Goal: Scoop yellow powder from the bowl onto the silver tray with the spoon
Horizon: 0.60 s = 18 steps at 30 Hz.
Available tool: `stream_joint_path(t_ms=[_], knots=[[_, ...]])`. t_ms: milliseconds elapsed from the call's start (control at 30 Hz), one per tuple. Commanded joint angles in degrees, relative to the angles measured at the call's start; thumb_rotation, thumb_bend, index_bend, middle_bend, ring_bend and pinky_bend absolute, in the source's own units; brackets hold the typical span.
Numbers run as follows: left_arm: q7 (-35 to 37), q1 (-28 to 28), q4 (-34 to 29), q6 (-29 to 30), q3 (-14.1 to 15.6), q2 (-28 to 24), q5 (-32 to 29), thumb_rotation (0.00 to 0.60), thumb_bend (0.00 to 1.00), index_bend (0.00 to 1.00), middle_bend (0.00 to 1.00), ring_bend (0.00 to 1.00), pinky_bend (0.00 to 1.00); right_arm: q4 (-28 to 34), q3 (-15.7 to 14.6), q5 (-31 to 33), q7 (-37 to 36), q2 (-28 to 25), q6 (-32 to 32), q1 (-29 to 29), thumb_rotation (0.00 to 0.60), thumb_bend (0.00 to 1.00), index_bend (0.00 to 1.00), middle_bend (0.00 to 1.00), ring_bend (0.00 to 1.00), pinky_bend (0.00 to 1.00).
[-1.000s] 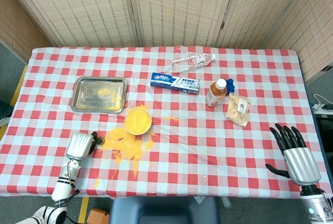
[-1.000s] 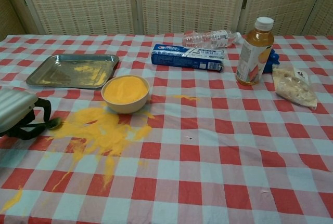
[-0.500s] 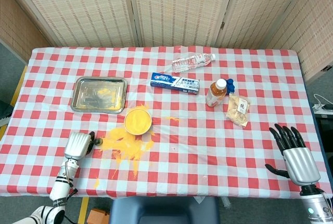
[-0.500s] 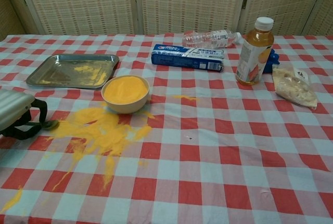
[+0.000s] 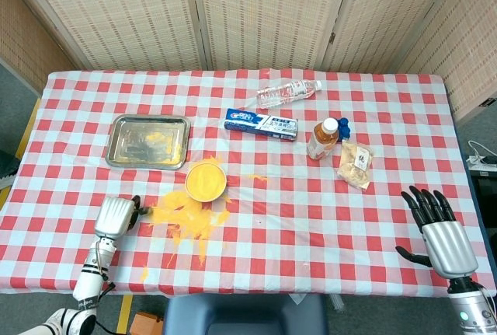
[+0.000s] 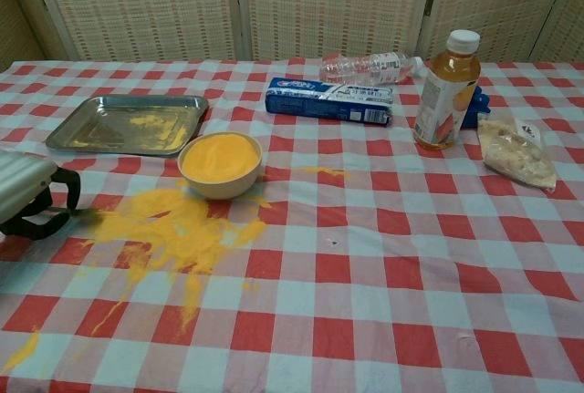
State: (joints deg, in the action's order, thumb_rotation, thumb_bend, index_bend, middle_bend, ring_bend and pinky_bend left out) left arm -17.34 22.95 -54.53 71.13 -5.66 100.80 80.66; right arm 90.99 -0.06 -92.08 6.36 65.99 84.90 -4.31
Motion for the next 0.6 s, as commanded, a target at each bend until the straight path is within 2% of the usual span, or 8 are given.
stream_joint_path(t_ms=[33, 300, 400, 600], knots=[[0.46, -0.21, -0.34, 1.34, 0.14, -0.2, 0.79, 0.6, 0.53, 0.72, 1.0, 1.0, 1.0, 0.03, 0.01, 0.02, 0.0, -0.01, -0.03, -0.02, 0.527, 0.0, 0.0, 0.0, 0.0, 0.0], [-1.14, 0.28, -5.7, 4.67, -0.85, -1.8, 2.19, 0.6, 0.53, 0.72, 1.0, 1.0, 1.0, 0.25, -0.11, -0.09, -0.29, -0.29, -0.16, -0.05, 0.528, 0.0, 0.0, 0.0, 0.0, 0.0], [-5.01, 1.66, -9.61, 4.95, -2.25, -2.24, 2.2, 0.6, 0.53, 0.72, 1.0, 1.0, 1.0, 0.32, -0.16, -0.18, -0.75, -0.53, -0.32, -0.15, 0.528, 0.0, 0.0, 0.0, 0.0, 0.0], [-15.96, 6.05, -17.09, 1.48, -6.61, -1.67, -1.56, 0.6, 0.53, 0.72, 1.0, 1.0, 1.0, 0.37, -0.27, -0.15, -1.98, -1.12, -0.58, -0.23, 0.529, 0.0, 0.0, 0.0, 0.0, 0.0]])
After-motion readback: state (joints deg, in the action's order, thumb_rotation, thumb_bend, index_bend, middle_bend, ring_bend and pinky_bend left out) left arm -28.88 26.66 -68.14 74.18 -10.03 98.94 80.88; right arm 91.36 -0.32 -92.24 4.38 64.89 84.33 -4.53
